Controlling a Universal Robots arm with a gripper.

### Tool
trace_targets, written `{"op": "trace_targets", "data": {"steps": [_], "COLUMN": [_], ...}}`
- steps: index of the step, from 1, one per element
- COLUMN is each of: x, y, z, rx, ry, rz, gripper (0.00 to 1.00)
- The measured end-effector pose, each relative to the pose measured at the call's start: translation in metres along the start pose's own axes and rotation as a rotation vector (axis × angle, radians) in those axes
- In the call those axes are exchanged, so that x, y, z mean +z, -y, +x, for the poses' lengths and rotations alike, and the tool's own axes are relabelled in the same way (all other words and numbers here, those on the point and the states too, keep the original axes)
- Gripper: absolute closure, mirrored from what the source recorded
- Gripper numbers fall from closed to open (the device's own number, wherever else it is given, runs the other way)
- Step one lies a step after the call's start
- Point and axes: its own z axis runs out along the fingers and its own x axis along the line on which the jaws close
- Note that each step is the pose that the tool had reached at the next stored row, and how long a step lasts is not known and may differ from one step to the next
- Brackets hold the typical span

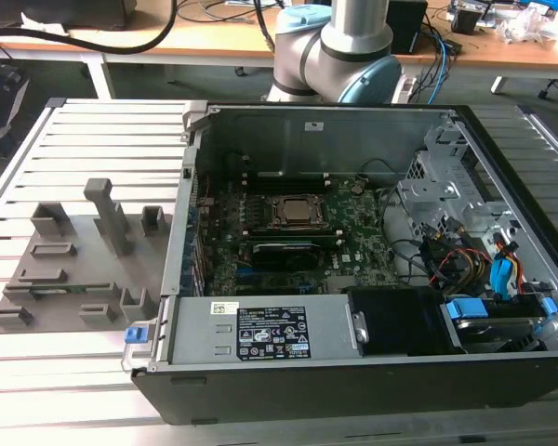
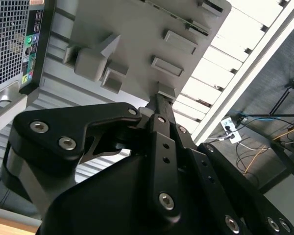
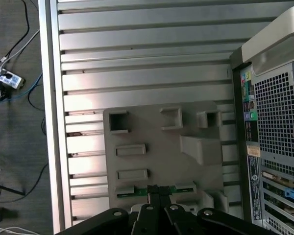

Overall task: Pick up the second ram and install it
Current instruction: 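Reach for the second ram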

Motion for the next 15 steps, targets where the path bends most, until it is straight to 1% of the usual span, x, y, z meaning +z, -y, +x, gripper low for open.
{"op": "trace_targets", "data": {"steps": [7, 9, 11, 15], "x": [0.0011, 0.0016, 0.002, 0.0021], "y": [0.0027, 0.0073, 0.0151, 0.0168], "z": [-0.0026, -0.0035, -0.0041, -0.0042], "rx": [0.0, 0.0, 0.0, 0.0], "ry": [0.0004, 0.0003, 0.0002, 0.0003], "rz": [0.0027, 0.0029, 0.003, 0.0029], "gripper": [0.89, 0.89, 0.89, 0.89]}}
